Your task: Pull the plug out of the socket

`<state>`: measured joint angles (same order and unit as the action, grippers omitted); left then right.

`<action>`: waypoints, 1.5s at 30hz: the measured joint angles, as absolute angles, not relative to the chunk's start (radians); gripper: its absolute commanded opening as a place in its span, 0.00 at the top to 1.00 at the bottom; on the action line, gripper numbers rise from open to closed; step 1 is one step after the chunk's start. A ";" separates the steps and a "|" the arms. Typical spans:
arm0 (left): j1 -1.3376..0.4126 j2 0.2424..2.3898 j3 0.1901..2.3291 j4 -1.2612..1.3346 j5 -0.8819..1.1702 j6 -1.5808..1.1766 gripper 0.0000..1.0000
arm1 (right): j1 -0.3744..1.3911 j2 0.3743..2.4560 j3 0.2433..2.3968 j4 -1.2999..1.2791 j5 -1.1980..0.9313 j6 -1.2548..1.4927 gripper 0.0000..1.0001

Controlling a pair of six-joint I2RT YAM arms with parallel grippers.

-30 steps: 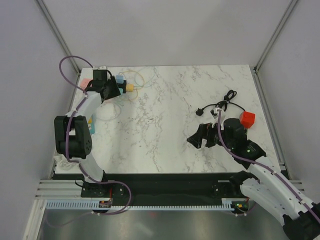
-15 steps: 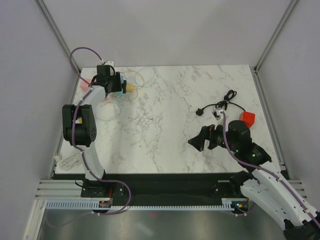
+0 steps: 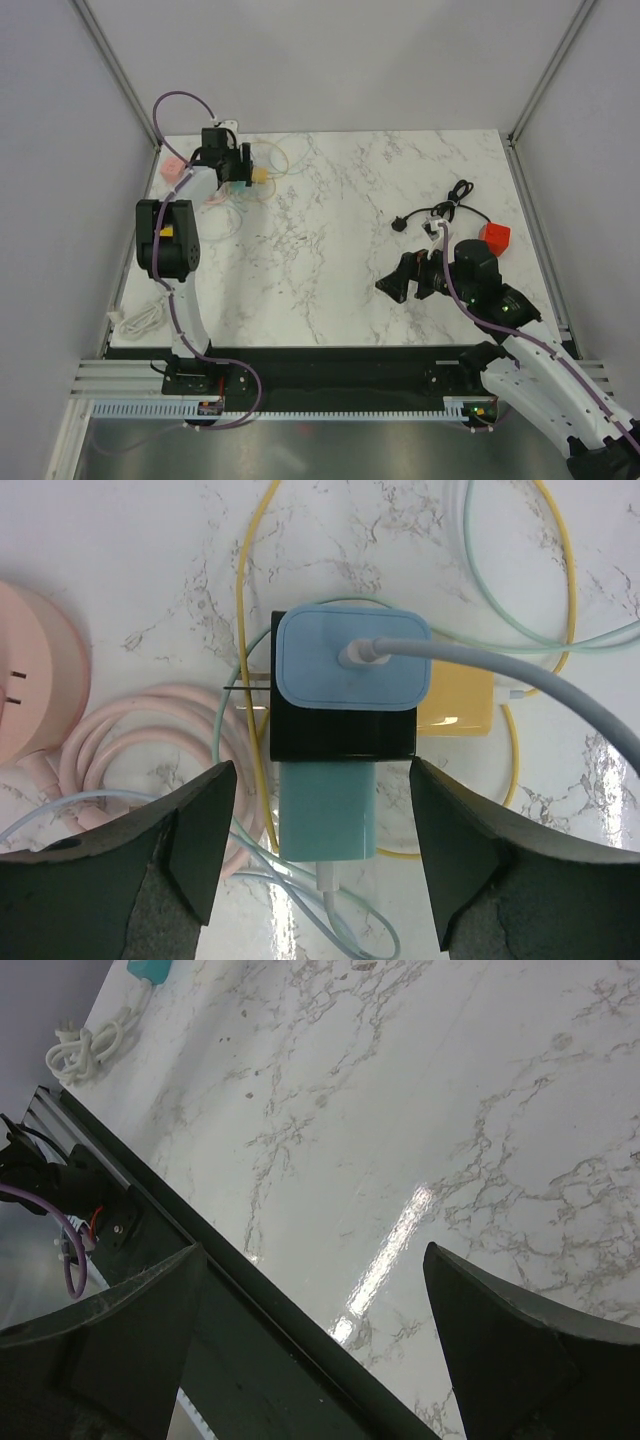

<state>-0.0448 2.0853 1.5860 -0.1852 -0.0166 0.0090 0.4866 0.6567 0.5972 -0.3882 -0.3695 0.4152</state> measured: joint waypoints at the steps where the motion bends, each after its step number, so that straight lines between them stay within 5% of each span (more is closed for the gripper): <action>1: -0.047 2.091 1.594 -0.185 -0.016 0.009 0.21 | 0.487 0.660 0.597 -0.390 -0.369 0.414 0.02; 20: -0.086 2.180 1.682 -0.188 -0.039 0.047 0.26 | 0.487 0.661 0.597 -0.398 -0.369 0.414 0.02; 33: -0.095 2.191 1.694 -0.187 -0.077 0.053 0.67 | 0.487 0.661 0.597 -0.400 -0.369 0.415 0.02; 45: -0.153 2.111 1.589 -0.206 -0.116 -0.023 0.81 | 0.487 0.727 0.596 -0.396 -0.338 0.445 0.02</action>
